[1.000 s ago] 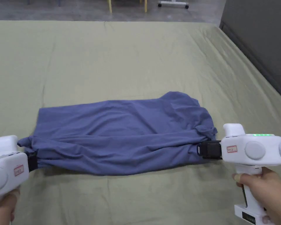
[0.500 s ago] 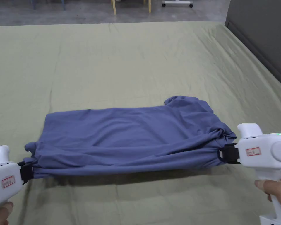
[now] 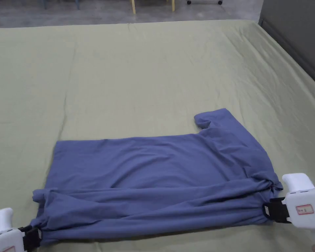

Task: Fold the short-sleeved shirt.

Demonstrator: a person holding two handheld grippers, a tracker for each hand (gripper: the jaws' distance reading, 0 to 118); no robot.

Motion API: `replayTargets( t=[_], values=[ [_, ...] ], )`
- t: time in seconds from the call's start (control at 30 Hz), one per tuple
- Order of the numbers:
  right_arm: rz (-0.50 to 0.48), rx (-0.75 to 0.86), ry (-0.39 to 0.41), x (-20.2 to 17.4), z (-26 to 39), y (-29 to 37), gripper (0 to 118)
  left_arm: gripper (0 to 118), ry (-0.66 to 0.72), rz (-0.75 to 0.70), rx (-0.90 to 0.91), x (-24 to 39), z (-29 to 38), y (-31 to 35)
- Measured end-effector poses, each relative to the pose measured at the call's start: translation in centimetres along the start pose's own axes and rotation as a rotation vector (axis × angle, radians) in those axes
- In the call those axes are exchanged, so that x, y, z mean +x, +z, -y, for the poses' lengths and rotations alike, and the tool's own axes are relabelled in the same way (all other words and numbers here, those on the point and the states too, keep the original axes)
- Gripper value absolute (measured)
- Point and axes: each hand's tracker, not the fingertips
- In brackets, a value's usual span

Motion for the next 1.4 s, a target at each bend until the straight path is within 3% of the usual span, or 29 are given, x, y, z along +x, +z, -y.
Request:
replayTargets(
  t=[0.23, 0.27, 0.3, 0.33, 0.37, 0.4, 0.47, 0.57, 0.6, 0.63, 0.67, 0.7, 0.73, 0.77, 0.83, 0.9, 1.0, 1.03, 1.07, 1.1, 1.13, 1.17, 1.27, 1.4],
  values=[
    [0.002, -0.004, 0.025, 1.6, 0.0, -2.7, 20, 4, -0.012, -0.042, -0.014, -0.5, 0.3, -2.6],
    [-0.006, -0.003, 0.028, 1.9, -0.1, -2.6, 22, 4, -0.022, -0.045, -0.018, -0.4, 0.1, -2.7],
    [-0.014, -0.003, 0.028, 1.9, -0.1, -2.2, 34, 5, -0.028, -0.042, -0.021, -0.5, -0.1, -2.5],
    [-0.03, -0.012, 0.016, 2.2, -0.5, -1.7, 59, 16, -0.009, -0.025, -0.028, -0.5, -0.5, -1.8],
    [-0.016, -0.013, -0.017, 2.4, -0.9, -0.6, 95, 60, 0.053, 0.009, -0.005, -0.8, -1.0, -0.6],
    [0.0, 0.016, -0.034, 2.5, -1.1, 0.9, 118, 118, 0.096, 0.03, 0.059, -1.0, -1.5, 1.1],
    [-0.048, 0.219, -0.054, 2.2, -1.8, 6.2, 117, 118, 0.116, 0.115, 0.238, -1.1, -2.6, 5.5],
    [-0.083, 0.326, -0.118, 0.2, -3.1, 9.6, 118, 118, 0.092, 0.136, 0.265, 0.1, -4.0, 7.9],
    [-0.089, 0.357, -0.118, -0.4, -3.5, 10.2, 118, 118, 0.068, 0.118, 0.259, 3.1, -3.3, 9.0],
    [-0.095, 0.369, -0.117, -1.1, -3.8, 10.4, 115, 118, 0.027, 0.091, 0.239, 4.1, -3.3, 9.1],
    [-0.086, 0.36, -0.106, -2.0, -4.1, 10.5, 98, 118, -0.012, 0.064, 0.202, 5.4, -3.2, 9.0],
    [-0.068, 0.36, -0.086, -2.2, -4.2, 9.0, 33, 97, -0.044, 0.041, 0.174, 6.5, -2.8, 8.8],
    [-0.052, 0.364, -0.049, -3.0, -4.1, 8.7, 2, 41, -0.052, 0.041, 0.174, 5.1, -3.0, 7.0],
    [-0.019, 0.347, 0.0, -4.2, -4.0, 7.9, 2, 0, -0.039, 0.055, 0.179, 5.7, -2.7, 6.6],
    [0.002, 0.325, 0.031, -5.8, -3.8, 6.6, 2, 0, -0.039, 0.032, 0.176, 6.6, -2.4, 5.4],
    [-0.054, 0.309, 0.057, -6.9, -3.7, 5.8, 2, 0, -0.018, 0.139, 0.112, 5.4, -3.4, 2.8],
    [-0.038, 0.328, 0.075, -7.5, -2.3, 5.5, 2, 0, -0.026, 0.11, 0.181, 6.5, -6.7, 1.9],
    [-0.042, 0.325, 0.076, -7.5, -2.1, 5.6, 2, 0, -0.079, 0.037, 0.192, 6.5, -8.2, 1.2],
    [-0.053, 0.31, 0.07, -7.4, -2.2, 5.3, 2, 23, -0.091, 0.009, 0.213, 6.6, -10.0, 0.0],
    [-0.062, 0.308, 0.07, -7.4, -2.2, 5.2, 2, 98, -0.117, -0.008, 0.201, 6.4, -12.0, -1.6],
    [-0.068, 0.304, 0.074, -7.4, -2.1, 5.3, 2, 118, -0.133, -0.014, 0.125, 6.2, -13.9, -3.4],
    [-0.067, 0.301, 0.081, -7.3, -1.8, 5.4, 2, 118, -0.143, 0.0, 0.198, 6.7, -15.4, -3.8],
    [-0.046, 0.288, 0.101, -7.6, -1.3, 5.5, 2, 118, -0.159, -0.082, 0.019, 7.1, -18.8, -7.8],
    [-0.025, 0.254, 0.079, -5.9, -1.0, 4.8, 2, 110, -0.211, -0.186, -0.009, 7.1, -19.8, -13.4]
  ],
)
